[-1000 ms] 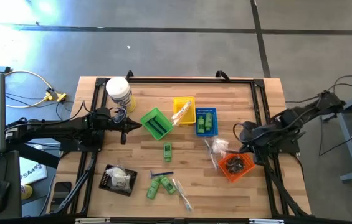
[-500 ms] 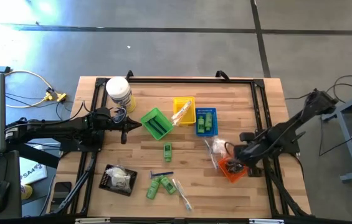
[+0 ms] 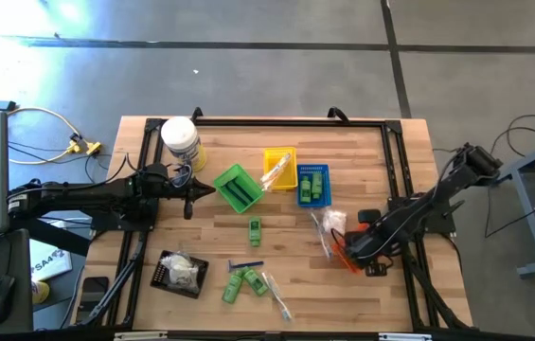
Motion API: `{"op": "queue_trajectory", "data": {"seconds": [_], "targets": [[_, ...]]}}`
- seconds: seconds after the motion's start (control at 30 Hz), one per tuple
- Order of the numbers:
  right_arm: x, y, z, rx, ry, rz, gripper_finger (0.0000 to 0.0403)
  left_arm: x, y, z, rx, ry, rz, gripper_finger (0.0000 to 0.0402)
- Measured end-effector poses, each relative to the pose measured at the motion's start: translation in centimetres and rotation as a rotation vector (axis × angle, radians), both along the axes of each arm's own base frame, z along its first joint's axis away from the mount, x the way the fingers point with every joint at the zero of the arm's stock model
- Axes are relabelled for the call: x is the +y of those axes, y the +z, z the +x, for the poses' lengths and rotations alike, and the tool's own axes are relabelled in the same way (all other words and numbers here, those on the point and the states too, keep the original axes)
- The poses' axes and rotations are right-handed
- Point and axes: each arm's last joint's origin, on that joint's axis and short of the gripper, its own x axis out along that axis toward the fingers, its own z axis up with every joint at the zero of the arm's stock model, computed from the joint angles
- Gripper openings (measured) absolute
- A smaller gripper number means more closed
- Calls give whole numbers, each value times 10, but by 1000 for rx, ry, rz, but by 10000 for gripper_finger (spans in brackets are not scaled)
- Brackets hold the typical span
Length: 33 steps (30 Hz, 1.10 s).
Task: Pick & Place Travel size toiletries
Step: Put the black hairbrush into the orange basket, then put the green shampoo into the blue basket
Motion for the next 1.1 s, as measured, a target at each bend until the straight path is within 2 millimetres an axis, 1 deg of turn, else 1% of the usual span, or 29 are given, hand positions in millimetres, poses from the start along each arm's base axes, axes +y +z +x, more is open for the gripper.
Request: {"op": "queue_trajectory", "data": {"seconds": [0.1, 0.2, 0.5, 0.6, 0.7, 0.83, 0.93, 1.0, 1.1], "targets": [[3, -2, 4, -5, -5, 28, 8, 0, 0, 0, 0, 0, 0, 0], [5, -2, 7, -35, -10, 54, 30, 0, 0, 0, 0, 0, 0, 0], [10, -2, 6, -51, -31, 68, 137, 0, 0, 0, -1, 1, -5, 0], [11, -2, 4, -46, -49, 65, 165, 0, 0, 0, -1, 1, -7, 0], [12, -2, 3, -42, -56, 65, 184, 0, 0, 0, -1, 1, -7, 0], [11, 1, 2, -57, -58, 66, 188, 0, 0, 0, -1, 1, -7, 0], [7, 8, 1, -145, -66, 24, 174, 0, 0, 0, -1, 1, -7, 0], [5, 17, -1, -266, -50, -13, 155, 0, 0, 0, -1, 1, -7, 0], [7, 40, -4, -531, 31, -42, 115, 0, 0, 0, -2, 1, -7, 0]]}}
